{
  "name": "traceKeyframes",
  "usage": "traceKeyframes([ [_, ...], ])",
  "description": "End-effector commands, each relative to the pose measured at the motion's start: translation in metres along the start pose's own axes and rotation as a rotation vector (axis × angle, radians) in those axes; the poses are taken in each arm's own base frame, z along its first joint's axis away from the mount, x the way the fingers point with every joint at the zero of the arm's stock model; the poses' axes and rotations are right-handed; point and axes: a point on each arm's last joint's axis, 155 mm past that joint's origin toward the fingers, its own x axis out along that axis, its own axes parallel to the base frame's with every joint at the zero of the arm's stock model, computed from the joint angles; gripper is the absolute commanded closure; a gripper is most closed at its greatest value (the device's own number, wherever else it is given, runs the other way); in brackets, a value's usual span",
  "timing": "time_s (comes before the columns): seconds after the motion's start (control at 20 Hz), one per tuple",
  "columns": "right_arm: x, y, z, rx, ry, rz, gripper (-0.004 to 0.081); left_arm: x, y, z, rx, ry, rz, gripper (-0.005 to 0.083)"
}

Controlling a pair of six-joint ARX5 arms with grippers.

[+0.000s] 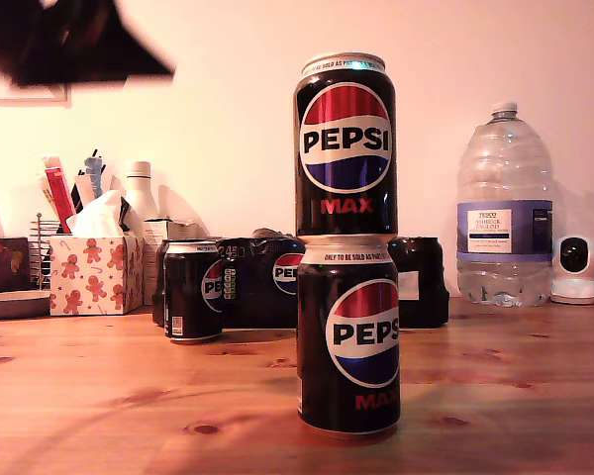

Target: Stack up the Pepsi cans on top of each other

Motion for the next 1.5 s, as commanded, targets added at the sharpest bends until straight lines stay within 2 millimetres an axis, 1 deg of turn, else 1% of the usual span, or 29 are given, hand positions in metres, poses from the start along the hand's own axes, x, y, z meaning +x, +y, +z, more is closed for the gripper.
traceKeyframes([
  [0.0, 0.003, -0.002, -0.007, 0.009, 0.013, -0.004, 0.0782, -0.007, 0.006, -0.003, -0.025, -0.038, 0.024, 0.0076],
  [0.1, 0.003, -0.002, -0.007, 0.009, 0.014, -0.004, 0.0782, -0.013, 0.013, -0.012, -0.037, -0.049, 0.053, 0.0076],
  [0.2, 0.003, -0.002, -0.007, 0.009, 0.013, -0.004, 0.0782, -0.014, 0.017, -0.025, -0.051, -0.035, 0.066, 0.0076],
  [0.65, 0.003, -0.002, -0.007, 0.009, 0.014, -0.004, 0.0782, 0.011, 0.023, -0.077, -0.073, 0.028, 0.074, 0.0076],
  [0.75, 0.003, -0.002, -0.007, 0.009, 0.014, -0.004, 0.0782, 0.015, 0.030, -0.094, -0.083, 0.063, 0.111, 0.0076],
  [0.95, 0.003, -0.002, -0.007, 0.009, 0.014, -0.004, 0.0782, 0.018, 0.031, -0.119, -0.155, 0.121, 0.126, 0.0076],
  [1.0, 0.003, -0.002, -0.007, 0.009, 0.014, -0.004, 0.0782, 0.020, 0.033, -0.123, -0.188, 0.128, 0.136, 0.0063],
  [1.05, 0.003, -0.002, -0.007, 0.009, 0.013, -0.004, 0.0782, 0.023, 0.034, -0.127, -0.231, 0.133, 0.141, -0.0001],
  [1.1, 0.003, -0.002, -0.007, 0.009, 0.013, -0.004, 0.0782, 0.027, 0.041, -0.130, -0.237, 0.139, 0.173, -0.0019],
  [1.15, 0.003, -0.002, -0.007, 0.009, 0.014, -0.004, 0.0782, 0.030, 0.046, -0.136, -0.307, 0.153, 0.200, -0.0019],
  [1.2, 0.003, -0.002, -0.007, 0.009, 0.014, -0.004, 0.0782, 0.034, 0.047, -0.140, -0.310, 0.164, 0.201, -0.0019],
  [1.3, 0.003, -0.002, -0.007, 0.009, 0.013, -0.004, 0.0782, 0.042, 0.048, -0.143, -0.311, 0.171, 0.197, -0.0019],
  [1.45, 0.003, -0.002, -0.007, 0.009, 0.014, -0.004, 0.0782, 0.055, 0.051, -0.149, -0.247, 0.181, 0.188, -0.0019],
])
